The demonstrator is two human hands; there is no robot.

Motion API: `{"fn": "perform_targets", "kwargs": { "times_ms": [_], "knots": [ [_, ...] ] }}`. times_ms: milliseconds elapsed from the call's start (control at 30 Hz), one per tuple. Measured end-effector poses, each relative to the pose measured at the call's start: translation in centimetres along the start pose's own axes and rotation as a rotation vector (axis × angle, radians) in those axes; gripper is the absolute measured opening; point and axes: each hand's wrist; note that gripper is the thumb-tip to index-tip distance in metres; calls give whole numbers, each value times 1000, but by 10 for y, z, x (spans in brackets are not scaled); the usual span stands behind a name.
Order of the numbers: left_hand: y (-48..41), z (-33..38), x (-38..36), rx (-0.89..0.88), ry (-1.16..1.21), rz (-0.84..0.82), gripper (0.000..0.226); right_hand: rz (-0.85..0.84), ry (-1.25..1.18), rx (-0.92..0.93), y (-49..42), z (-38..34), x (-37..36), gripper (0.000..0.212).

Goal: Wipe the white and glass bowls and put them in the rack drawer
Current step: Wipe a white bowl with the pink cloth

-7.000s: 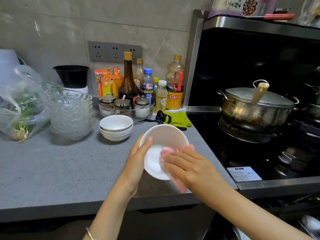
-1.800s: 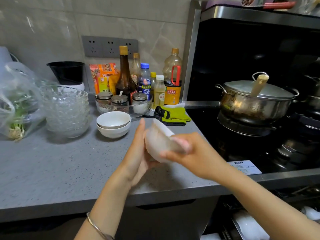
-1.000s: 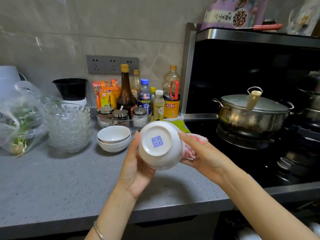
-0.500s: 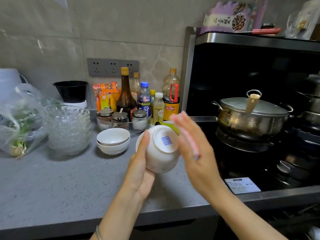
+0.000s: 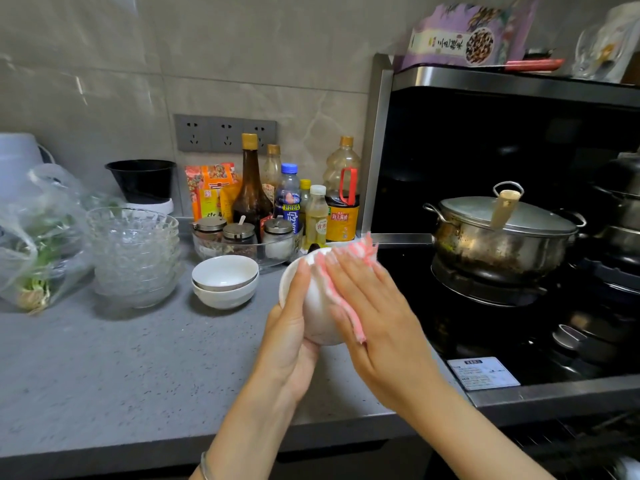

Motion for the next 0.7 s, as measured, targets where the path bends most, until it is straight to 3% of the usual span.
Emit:
{"fn": "perform_targets", "kwargs": {
  "times_ms": [167, 267, 367, 467, 700],
  "knots": [
    [-4, 3, 1, -19, 33, 38, 62, -29, -94, -89, 12, 4, 1, 55],
    [-2, -4, -4, 94, 118, 23, 68, -58, -158, -91, 22, -6, -1, 63],
    [5, -12, -12, 166, 116, -92, 64, 10, -103, -104, 18, -7, -5, 56],
    [6, -17, -15, 122, 113, -84, 55, 53, -58, -183, 11, 1, -7, 47],
    [4, -19, -9, 110, 78, -128, 52, 57, -412, -358, 5, 15, 3, 42]
  ]
}}
Point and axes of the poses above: each hand's wrist, its own y-axis away from the middle knuckle, its own x-axis out of the back of the hand, z = x × y, and after that the axes turned 2 degrees about z, right-handed
